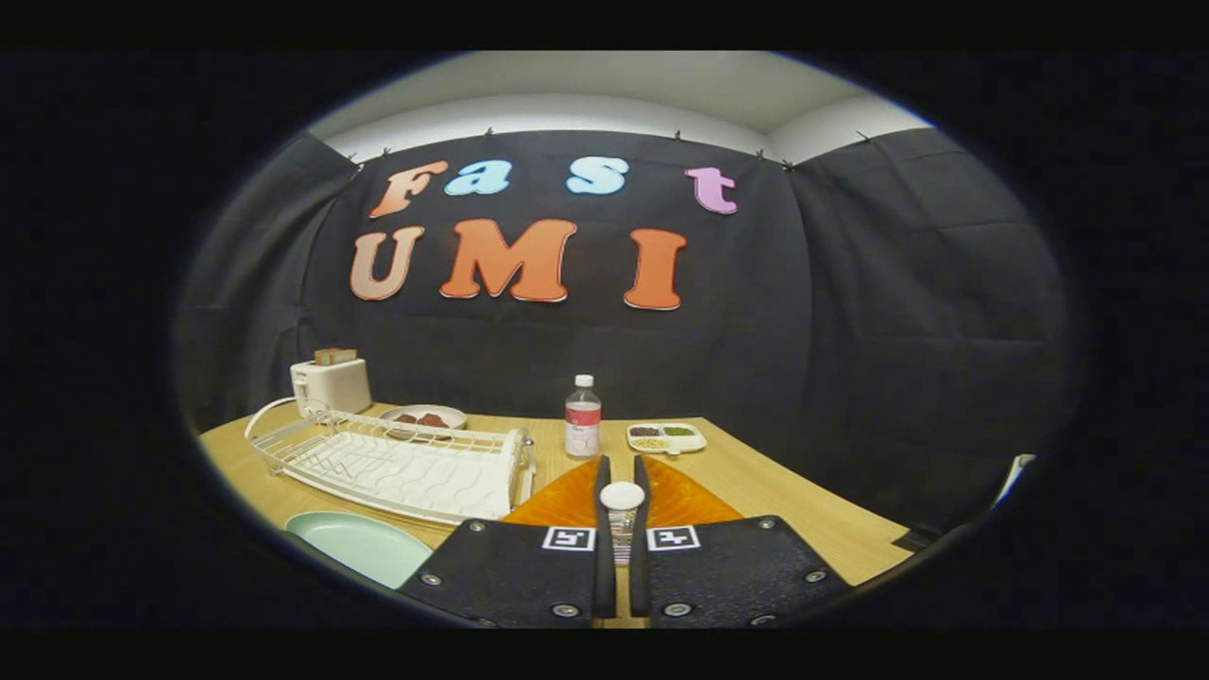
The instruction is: Take the plate from the dish rack, then take the spoon from the basket and place it into the plate.
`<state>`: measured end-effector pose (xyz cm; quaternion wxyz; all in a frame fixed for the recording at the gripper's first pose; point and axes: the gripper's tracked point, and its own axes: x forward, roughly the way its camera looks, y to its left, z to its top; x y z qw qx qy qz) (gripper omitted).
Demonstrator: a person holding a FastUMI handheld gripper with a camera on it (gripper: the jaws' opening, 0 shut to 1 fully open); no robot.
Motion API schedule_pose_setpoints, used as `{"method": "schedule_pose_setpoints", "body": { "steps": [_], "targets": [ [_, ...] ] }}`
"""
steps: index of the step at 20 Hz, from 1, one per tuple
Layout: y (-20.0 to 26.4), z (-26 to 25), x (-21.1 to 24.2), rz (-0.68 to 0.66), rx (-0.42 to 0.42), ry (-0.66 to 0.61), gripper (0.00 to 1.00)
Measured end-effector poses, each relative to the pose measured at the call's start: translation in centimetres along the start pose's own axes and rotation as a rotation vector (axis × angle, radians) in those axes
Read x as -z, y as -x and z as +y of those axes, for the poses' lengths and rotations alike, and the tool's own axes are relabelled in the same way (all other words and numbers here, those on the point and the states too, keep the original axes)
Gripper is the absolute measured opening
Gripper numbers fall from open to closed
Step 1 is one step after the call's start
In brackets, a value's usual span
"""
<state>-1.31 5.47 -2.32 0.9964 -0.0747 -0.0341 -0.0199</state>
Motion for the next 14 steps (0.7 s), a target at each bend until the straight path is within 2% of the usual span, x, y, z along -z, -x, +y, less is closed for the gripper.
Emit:
{"method": "schedule_pose_setpoints", "body": {
  "steps": [7,14],
  "targets": [
    [4.6,3.6,-3.1,-0.048,-0.061,0.001,0.06],
    [7.8,10.9,-1.5,-0.032,-0.188,-0.044,0.05]
  ]
}}
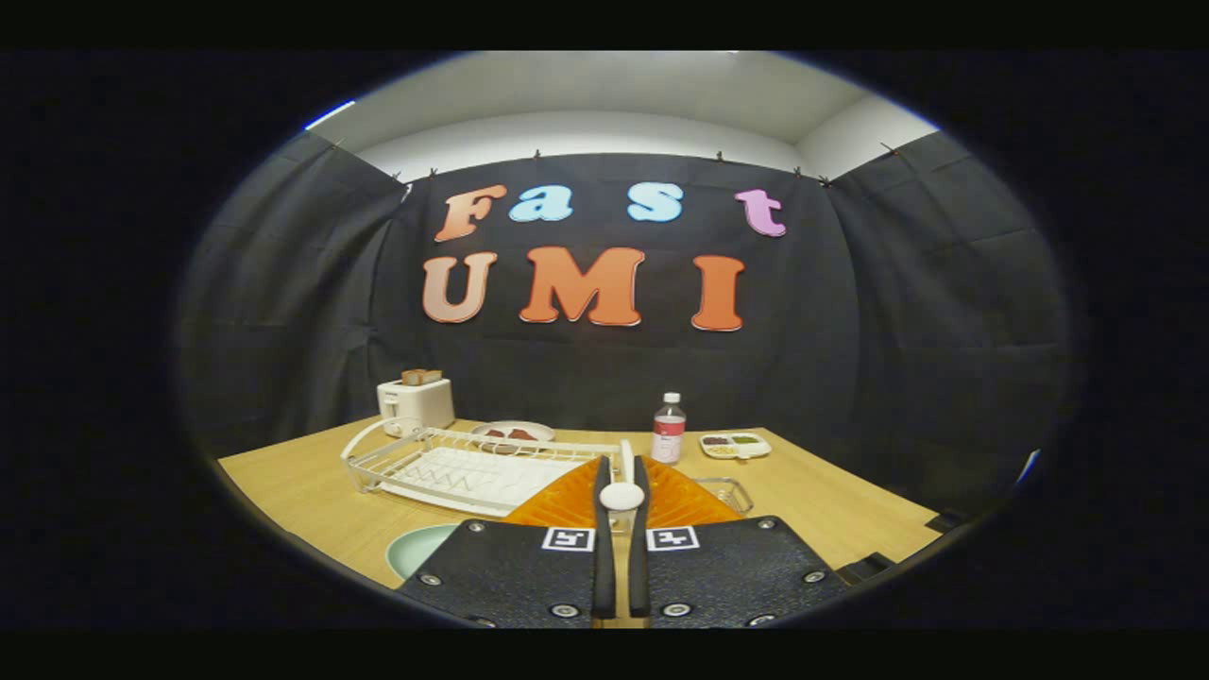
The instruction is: Take the plate from the dish rack, then take the spoon from the basket and place it into the plate.
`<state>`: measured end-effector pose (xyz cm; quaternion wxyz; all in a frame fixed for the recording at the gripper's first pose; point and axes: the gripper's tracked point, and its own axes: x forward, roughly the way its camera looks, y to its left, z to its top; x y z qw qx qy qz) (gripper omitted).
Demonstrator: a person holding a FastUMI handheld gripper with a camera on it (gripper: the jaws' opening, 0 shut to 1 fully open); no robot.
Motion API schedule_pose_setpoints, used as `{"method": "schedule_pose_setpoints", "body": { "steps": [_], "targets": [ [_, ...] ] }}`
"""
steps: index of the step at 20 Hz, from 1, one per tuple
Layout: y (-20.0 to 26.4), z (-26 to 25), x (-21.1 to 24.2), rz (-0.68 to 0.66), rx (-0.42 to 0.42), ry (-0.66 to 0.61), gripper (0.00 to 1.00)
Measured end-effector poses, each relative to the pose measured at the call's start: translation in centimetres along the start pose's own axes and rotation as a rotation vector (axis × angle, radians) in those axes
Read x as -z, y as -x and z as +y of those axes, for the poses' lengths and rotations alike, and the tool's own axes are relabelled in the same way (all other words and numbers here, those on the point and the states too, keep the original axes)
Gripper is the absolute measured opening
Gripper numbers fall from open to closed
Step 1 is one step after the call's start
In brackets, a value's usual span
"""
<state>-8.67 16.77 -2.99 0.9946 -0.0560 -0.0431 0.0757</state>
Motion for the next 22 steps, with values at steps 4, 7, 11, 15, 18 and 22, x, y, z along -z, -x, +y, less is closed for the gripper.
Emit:
{"method": "schedule_pose_setpoints", "body": {
  "steps": [4,7,11,15,18,22],
  "targets": [
    [0.0,4.9,2.8,0.047,-0.097,-0.024,0.06],
    [-0.3,7.7,4.7,0.077,-0.147,-0.012,0.06],
    [-0.7,10.1,6.4,0.085,-0.195,0.001,0.06],
    [-1.1,11.4,8.5,0.116,-0.222,0.004,0.06],
    [-0.7,11.7,10.2,0.154,-0.242,0.009,0.07],
    [-0.1,11.0,12.5,0.228,-0.244,0.041,0.15]
  ]
}}
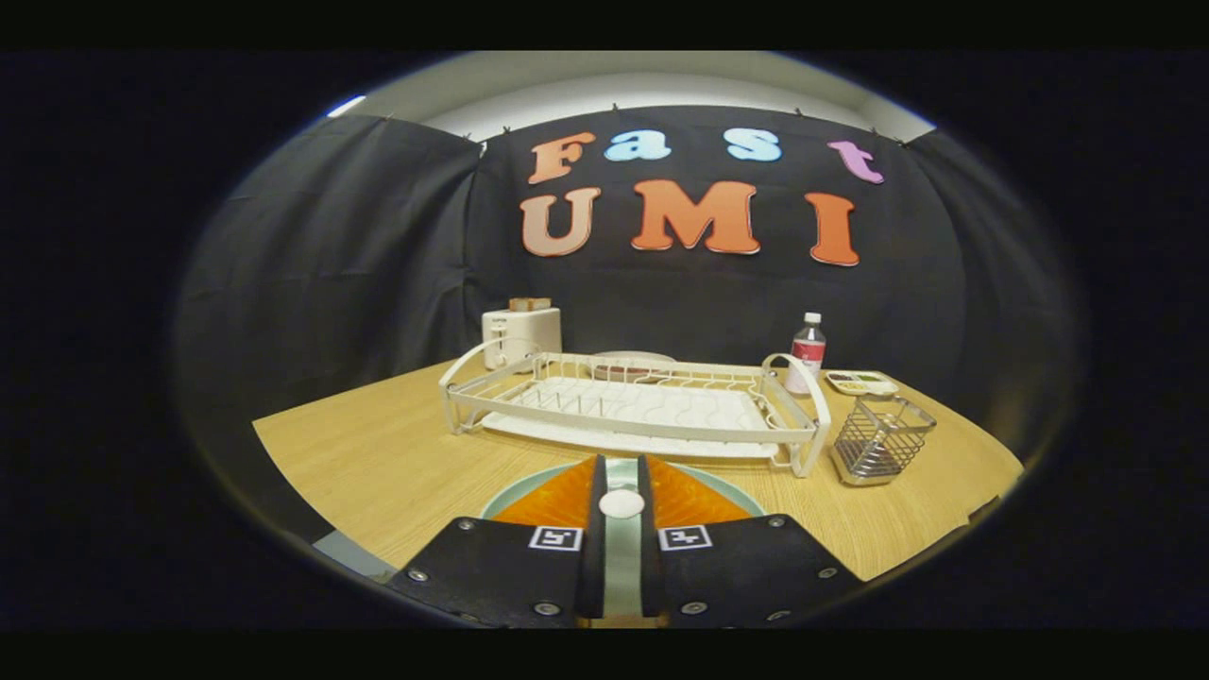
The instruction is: Take the plate from the dish rack, then take the spoon from the basket and place it into the plate.
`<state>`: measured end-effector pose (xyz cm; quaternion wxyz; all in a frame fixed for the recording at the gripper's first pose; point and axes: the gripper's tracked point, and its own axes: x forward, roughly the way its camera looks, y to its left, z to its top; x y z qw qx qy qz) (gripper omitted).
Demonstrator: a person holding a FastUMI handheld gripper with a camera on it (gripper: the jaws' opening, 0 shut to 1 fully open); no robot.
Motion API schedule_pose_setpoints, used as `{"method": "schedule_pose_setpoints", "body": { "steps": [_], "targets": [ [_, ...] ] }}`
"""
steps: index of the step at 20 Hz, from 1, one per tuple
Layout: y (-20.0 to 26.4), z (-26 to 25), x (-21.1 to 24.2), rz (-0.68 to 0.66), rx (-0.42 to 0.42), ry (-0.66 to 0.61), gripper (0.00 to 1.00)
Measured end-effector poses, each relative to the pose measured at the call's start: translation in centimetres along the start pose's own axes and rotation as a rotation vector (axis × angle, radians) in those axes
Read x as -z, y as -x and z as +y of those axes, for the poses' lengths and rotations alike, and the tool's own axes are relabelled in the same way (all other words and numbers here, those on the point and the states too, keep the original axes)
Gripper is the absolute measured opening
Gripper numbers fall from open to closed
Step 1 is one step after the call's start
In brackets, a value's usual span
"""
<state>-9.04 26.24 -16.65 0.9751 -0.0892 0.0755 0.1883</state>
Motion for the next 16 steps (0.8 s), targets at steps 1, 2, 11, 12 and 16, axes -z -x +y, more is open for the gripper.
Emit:
{"method": "schedule_pose_setpoints", "body": {
  "steps": [1,2,11,12,16],
  "targets": [
    [0.1,-0.2,0.4,0.012,0.004,0.007,0.18],
    [0.2,-0.4,0.7,0.020,0.008,0.012,0.19],
    [1.1,-7.2,-0.4,-0.001,0.099,-0.082,0.98],
    [1.4,-8.3,-0.8,-0.006,0.111,-0.082,0.98],
    [3.4,-14.0,-2.6,-0.038,0.187,-0.069,0.98]
  ]
}}
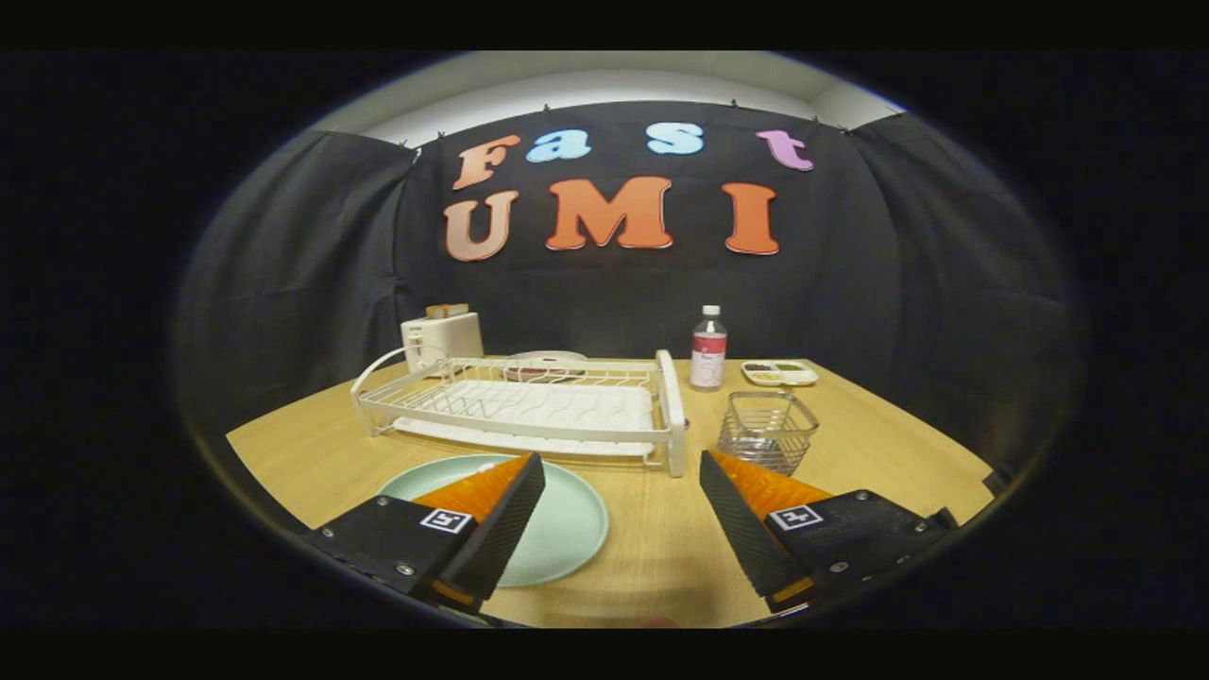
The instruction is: Take the plate from the dish rack, then take the spoon from the basket and place it into the plate.
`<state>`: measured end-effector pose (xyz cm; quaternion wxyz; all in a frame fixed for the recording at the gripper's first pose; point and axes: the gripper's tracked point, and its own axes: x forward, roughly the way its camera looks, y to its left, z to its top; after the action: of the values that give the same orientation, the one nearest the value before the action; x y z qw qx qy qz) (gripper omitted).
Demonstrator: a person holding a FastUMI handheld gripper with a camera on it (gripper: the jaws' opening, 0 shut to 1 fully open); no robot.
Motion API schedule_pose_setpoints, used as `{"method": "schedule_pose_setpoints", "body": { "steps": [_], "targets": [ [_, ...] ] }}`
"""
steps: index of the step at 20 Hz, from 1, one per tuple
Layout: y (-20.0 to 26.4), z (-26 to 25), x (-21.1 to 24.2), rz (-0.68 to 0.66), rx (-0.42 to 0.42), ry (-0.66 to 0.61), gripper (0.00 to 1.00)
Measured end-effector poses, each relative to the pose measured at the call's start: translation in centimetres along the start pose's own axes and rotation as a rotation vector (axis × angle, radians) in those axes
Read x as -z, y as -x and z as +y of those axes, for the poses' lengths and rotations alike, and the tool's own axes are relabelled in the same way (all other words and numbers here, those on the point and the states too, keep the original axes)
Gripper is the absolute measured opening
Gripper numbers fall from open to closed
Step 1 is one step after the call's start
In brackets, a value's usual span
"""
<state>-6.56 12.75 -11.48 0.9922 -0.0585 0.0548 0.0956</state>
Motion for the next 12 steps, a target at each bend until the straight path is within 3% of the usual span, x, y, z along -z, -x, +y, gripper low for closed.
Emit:
{"method": "schedule_pose_setpoints", "body": {
  "steps": [6,12],
  "targets": [
    [1.6,-8.3,-2.6,-0.045,0.134,-0.043,0.98],
    [2.3,-12.3,-2.3,-0.048,0.196,-0.098,0.98]
  ]
}}
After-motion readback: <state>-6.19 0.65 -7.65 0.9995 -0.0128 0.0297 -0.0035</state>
